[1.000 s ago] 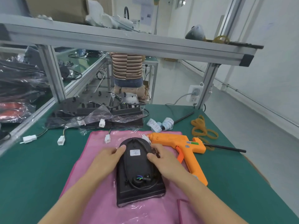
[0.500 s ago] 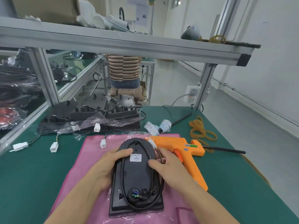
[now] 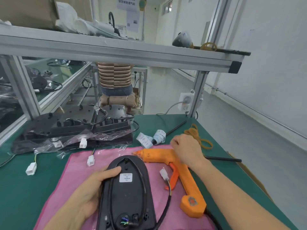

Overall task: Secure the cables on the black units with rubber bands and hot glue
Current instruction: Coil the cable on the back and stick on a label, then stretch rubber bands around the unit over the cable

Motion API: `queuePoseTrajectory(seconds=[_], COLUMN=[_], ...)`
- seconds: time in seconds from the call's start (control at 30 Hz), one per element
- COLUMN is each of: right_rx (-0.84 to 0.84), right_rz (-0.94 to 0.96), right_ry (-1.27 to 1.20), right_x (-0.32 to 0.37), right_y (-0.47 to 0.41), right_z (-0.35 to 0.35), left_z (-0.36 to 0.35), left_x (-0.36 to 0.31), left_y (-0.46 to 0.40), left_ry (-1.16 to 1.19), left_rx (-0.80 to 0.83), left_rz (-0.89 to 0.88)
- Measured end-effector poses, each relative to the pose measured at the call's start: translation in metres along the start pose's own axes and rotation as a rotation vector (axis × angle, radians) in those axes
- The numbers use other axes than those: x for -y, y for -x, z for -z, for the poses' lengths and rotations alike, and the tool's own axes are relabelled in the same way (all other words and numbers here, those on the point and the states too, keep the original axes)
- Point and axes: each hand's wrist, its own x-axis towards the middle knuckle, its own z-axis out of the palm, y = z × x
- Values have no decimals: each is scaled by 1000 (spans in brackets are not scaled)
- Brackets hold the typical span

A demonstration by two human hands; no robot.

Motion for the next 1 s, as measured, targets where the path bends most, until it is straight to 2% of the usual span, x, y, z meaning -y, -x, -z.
queuePoseTrajectory(seconds=[0.07,0.17,0.3,0.4,0.5,0.57,0.63,0.7,0.77,0.83,0.9,0.97,1.0], right_rx=[-46,71,126,114,-30,-158,-123,98,392,584,678,692,642], right_rz=[-85,-174,-246,-221,-155,-122,-160,-270,-369,-389,-361,-292,-259], right_ry=[156,408,454,507,464,156,-428,-1113,-1591,-1811,-2011,-2168,-2140], right_x=[-23,-47,-64,-65,-55,-40,-18,8,28,38,40,38,35], right_y=[-24,-48,-60,-60,-53,-45,-30,-12,4,18,27,33,34], right_z=[-1,-8,-16,-14,-4,2,8,11,5,-1,-3,-2,-4], left_z=[-1,-3,-5,-7,-8,-8,-8,-8,-8,-7,-6,-6,-7], left_x=[1,0,-1,-1,0,2,3,2,-1,-2,-3,-5,-5], left_y=[0,1,2,5,5,5,5,7,8,10,12,14,16], left_ry=[-9,-23,-11,-23,11,42,63,61,67,75,77,81,82], left_rx=[19,44,34,17,15,14,14,24,15,6,13,28,42], left_rz=[-5,-24,-36,-39,-97,-154,-197,-226,-237,-244,-251,-261,-269])
